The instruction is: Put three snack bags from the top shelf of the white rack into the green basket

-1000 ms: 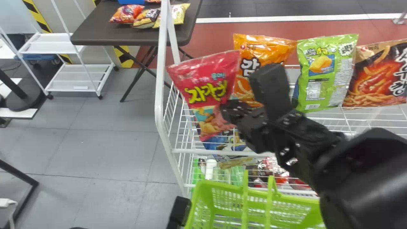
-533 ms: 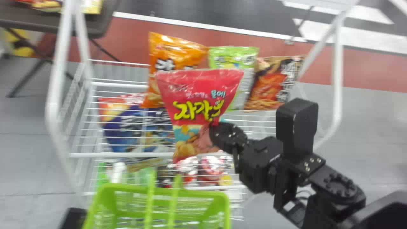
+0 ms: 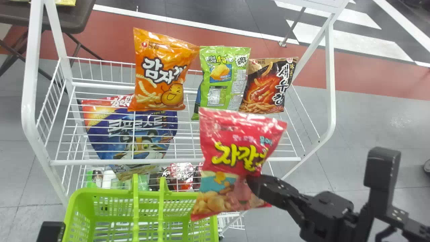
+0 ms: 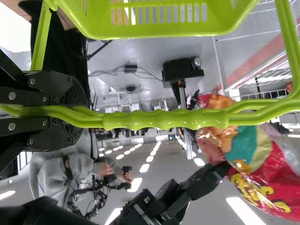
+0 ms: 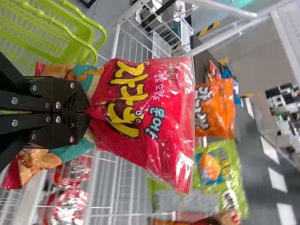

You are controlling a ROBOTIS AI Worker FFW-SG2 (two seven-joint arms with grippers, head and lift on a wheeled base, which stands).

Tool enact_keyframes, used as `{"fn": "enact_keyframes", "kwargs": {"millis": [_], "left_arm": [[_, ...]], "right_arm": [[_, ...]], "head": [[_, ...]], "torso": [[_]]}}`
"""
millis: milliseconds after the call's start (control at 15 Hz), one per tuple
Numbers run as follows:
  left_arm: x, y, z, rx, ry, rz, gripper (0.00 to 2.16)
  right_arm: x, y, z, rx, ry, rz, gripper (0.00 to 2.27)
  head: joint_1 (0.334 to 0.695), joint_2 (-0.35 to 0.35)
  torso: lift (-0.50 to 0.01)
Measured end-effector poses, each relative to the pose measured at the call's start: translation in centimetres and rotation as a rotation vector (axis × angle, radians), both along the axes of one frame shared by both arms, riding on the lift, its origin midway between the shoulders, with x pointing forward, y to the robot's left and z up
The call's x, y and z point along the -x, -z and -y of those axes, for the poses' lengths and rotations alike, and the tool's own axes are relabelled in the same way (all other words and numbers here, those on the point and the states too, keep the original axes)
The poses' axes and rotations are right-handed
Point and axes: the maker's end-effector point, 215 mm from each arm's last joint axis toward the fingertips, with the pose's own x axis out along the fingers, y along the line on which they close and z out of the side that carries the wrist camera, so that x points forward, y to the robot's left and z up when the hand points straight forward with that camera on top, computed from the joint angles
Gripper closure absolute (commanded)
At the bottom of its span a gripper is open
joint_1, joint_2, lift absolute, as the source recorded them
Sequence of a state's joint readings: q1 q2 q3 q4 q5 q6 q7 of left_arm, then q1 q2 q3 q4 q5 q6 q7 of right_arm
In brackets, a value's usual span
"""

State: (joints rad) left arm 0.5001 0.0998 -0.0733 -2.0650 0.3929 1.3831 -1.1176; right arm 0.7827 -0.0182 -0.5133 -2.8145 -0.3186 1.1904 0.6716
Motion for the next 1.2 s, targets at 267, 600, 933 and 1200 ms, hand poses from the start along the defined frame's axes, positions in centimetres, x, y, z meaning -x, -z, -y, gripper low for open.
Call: {"fn": "enact_keyframes", "kwargs": {"millis": [267, 600, 933, 1200], "left_arm": [[0.6, -0.5, 1.2, -0.002, 0.031, 0.019, 2.12], [1.0, -0.7, 1.4, 0.003, 0.036, 0.02, 2.12], [1.7, -0.8, 2.1, 0.008, 0.054, 0.018, 2.12], [2.4, -0.7, 2.5, 0.0, 0.069, 0.018, 2.12]], "right_arm": [[4.0, 5.3, -0.2, -0.07, 0.034, -0.219, 1.96], [8.3, 11.5, -5.0, -0.161, -0.026, -0.412, 1.96], [9.5, 17.8, -8.7, -0.106, -0.091, -0.479, 1.92], [6.6, 21.0, -8.3, 0.002, -0.073, -0.416, 0.0]], "head": [[0.695, -0.35], [0.695, -0.35], [0.695, -0.35], [0.695, -0.35]], "torso": [[0.0], [0.0], [0.0], [0.0]]}}
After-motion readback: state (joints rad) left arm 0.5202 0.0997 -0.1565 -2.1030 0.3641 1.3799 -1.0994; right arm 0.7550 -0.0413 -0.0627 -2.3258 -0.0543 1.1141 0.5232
